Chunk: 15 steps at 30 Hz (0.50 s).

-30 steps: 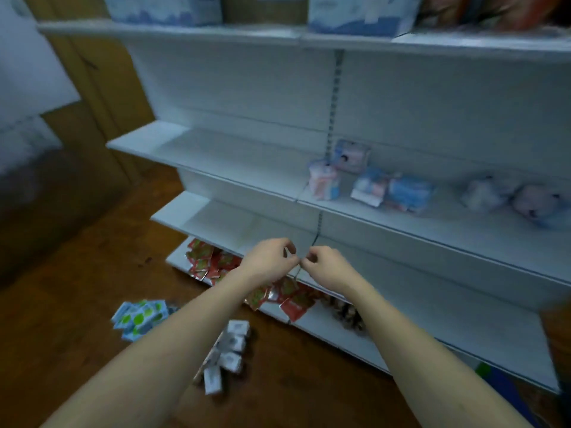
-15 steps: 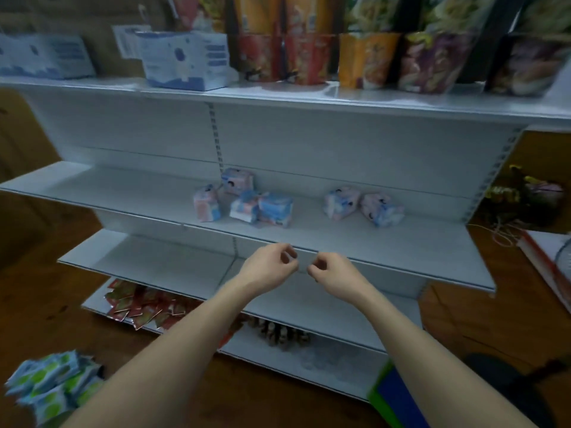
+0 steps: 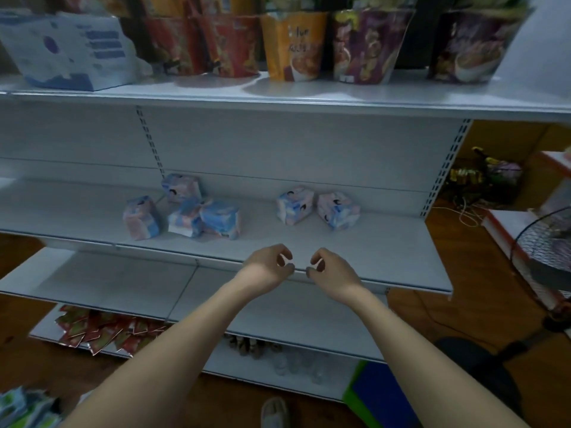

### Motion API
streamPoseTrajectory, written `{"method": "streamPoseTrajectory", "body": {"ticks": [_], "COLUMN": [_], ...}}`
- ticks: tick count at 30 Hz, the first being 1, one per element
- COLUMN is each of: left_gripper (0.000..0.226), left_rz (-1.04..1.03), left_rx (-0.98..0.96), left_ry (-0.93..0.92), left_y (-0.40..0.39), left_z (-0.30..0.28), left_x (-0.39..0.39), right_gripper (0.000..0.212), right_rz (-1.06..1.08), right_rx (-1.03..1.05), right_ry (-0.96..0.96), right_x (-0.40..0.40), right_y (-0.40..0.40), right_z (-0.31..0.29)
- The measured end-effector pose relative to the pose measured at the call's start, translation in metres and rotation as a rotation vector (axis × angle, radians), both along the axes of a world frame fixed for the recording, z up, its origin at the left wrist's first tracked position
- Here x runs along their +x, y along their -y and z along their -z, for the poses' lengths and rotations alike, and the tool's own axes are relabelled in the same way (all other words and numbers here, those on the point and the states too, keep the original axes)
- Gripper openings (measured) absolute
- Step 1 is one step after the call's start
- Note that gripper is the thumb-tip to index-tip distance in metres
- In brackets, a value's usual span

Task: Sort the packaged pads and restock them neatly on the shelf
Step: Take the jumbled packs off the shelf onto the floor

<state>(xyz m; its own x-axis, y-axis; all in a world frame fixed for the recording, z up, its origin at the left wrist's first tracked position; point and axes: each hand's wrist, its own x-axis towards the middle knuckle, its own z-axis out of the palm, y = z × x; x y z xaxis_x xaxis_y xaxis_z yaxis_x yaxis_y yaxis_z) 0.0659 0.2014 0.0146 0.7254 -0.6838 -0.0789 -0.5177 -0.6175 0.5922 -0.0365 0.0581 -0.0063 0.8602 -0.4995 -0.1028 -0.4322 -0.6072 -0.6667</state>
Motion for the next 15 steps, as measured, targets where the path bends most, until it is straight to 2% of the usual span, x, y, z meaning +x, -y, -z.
{"method": "streamPoseTrajectory", "body": {"ticks": [5,9,13,15], "left_gripper": [0.034,0.050,0.061,0.066], "left_rz": [-0.064,-0.111,-0.131,-0.099], "left_rx": [-0.044,-0.041,0.037,0.096], "left_ry": [0.061,0.149,0.219,0.231], "left_y": [0.056,0.115,0.155,0.175], "left_z": [0.008,0.012,0.024,0.032], "left_x": [0.060,0.115,0.145,0.168], "right_gripper": [0.036,0.053,0.068,0.074], "right_rz": [0.095,0.234,0.312,0.328], "right_rx": [-0.035,-0.127,-0.234,-0.185], "right_ry": [-0.001,0.027,-0.102,-0.139], "right_x": [0.042,0.087,0.123,0.146], "right_y": [0.066,0.124,0.159,0.176], "right_z": [0.005,0.003,0.002,0.007]}}
